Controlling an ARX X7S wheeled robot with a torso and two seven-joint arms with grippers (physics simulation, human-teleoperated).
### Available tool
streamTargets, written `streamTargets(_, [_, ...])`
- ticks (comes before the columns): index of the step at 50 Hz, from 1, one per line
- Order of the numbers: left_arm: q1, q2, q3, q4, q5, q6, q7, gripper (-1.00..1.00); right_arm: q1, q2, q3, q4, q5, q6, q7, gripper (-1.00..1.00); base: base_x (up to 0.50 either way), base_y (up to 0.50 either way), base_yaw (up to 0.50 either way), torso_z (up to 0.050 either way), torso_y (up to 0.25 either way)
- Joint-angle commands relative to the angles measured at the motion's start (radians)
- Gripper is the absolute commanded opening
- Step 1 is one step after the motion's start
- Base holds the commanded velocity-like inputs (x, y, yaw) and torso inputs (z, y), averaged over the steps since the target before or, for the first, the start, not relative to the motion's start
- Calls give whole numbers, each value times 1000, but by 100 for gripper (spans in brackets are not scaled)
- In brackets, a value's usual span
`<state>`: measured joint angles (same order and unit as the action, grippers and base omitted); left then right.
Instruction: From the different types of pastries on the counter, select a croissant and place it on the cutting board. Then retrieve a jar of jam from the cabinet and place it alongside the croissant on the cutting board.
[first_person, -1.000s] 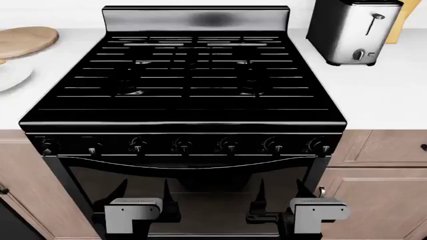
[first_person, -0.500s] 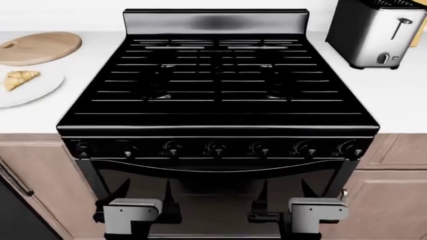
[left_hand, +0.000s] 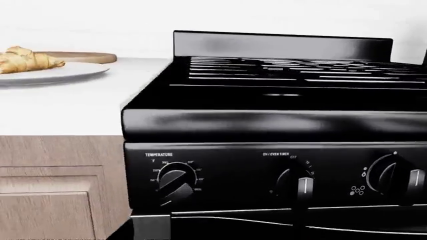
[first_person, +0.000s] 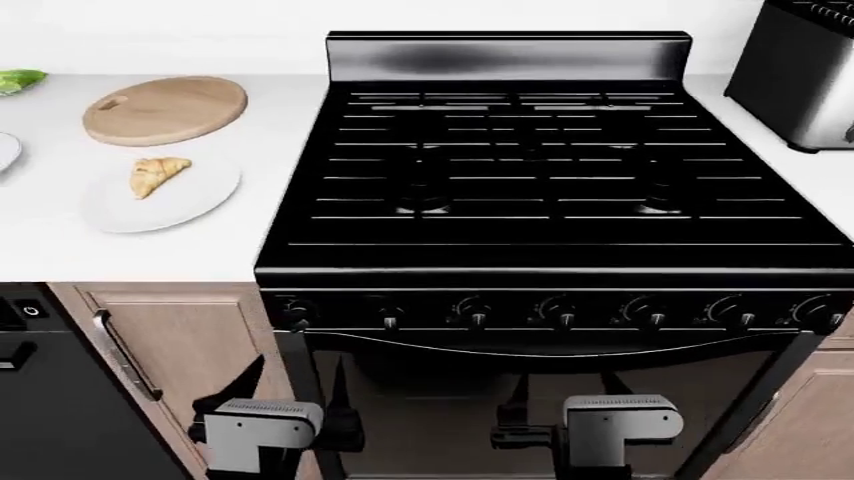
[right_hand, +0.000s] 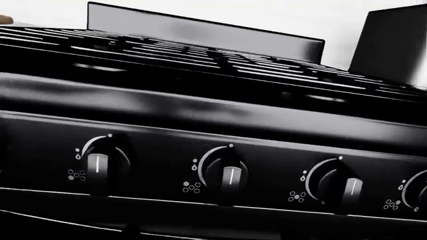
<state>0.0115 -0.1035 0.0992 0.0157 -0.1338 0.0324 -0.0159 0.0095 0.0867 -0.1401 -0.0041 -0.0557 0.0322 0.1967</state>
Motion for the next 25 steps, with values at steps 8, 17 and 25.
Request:
streamTargets(8, [33,-29,27,47,-12,4,-13,100,0,20,-38,-10,-14,19,39,100,0,500,0,0,0])
streamTargets(17, [30,-35,38,41,-8,7,-24,100,3,27,-54,-10,-23,32,56,100,0,500,0,0,0])
streamTargets(25, [21,-40,46,34,-13,-3,-30,100,3,35,-63,-12,-16,37,59,100,0,500,0,0,0])
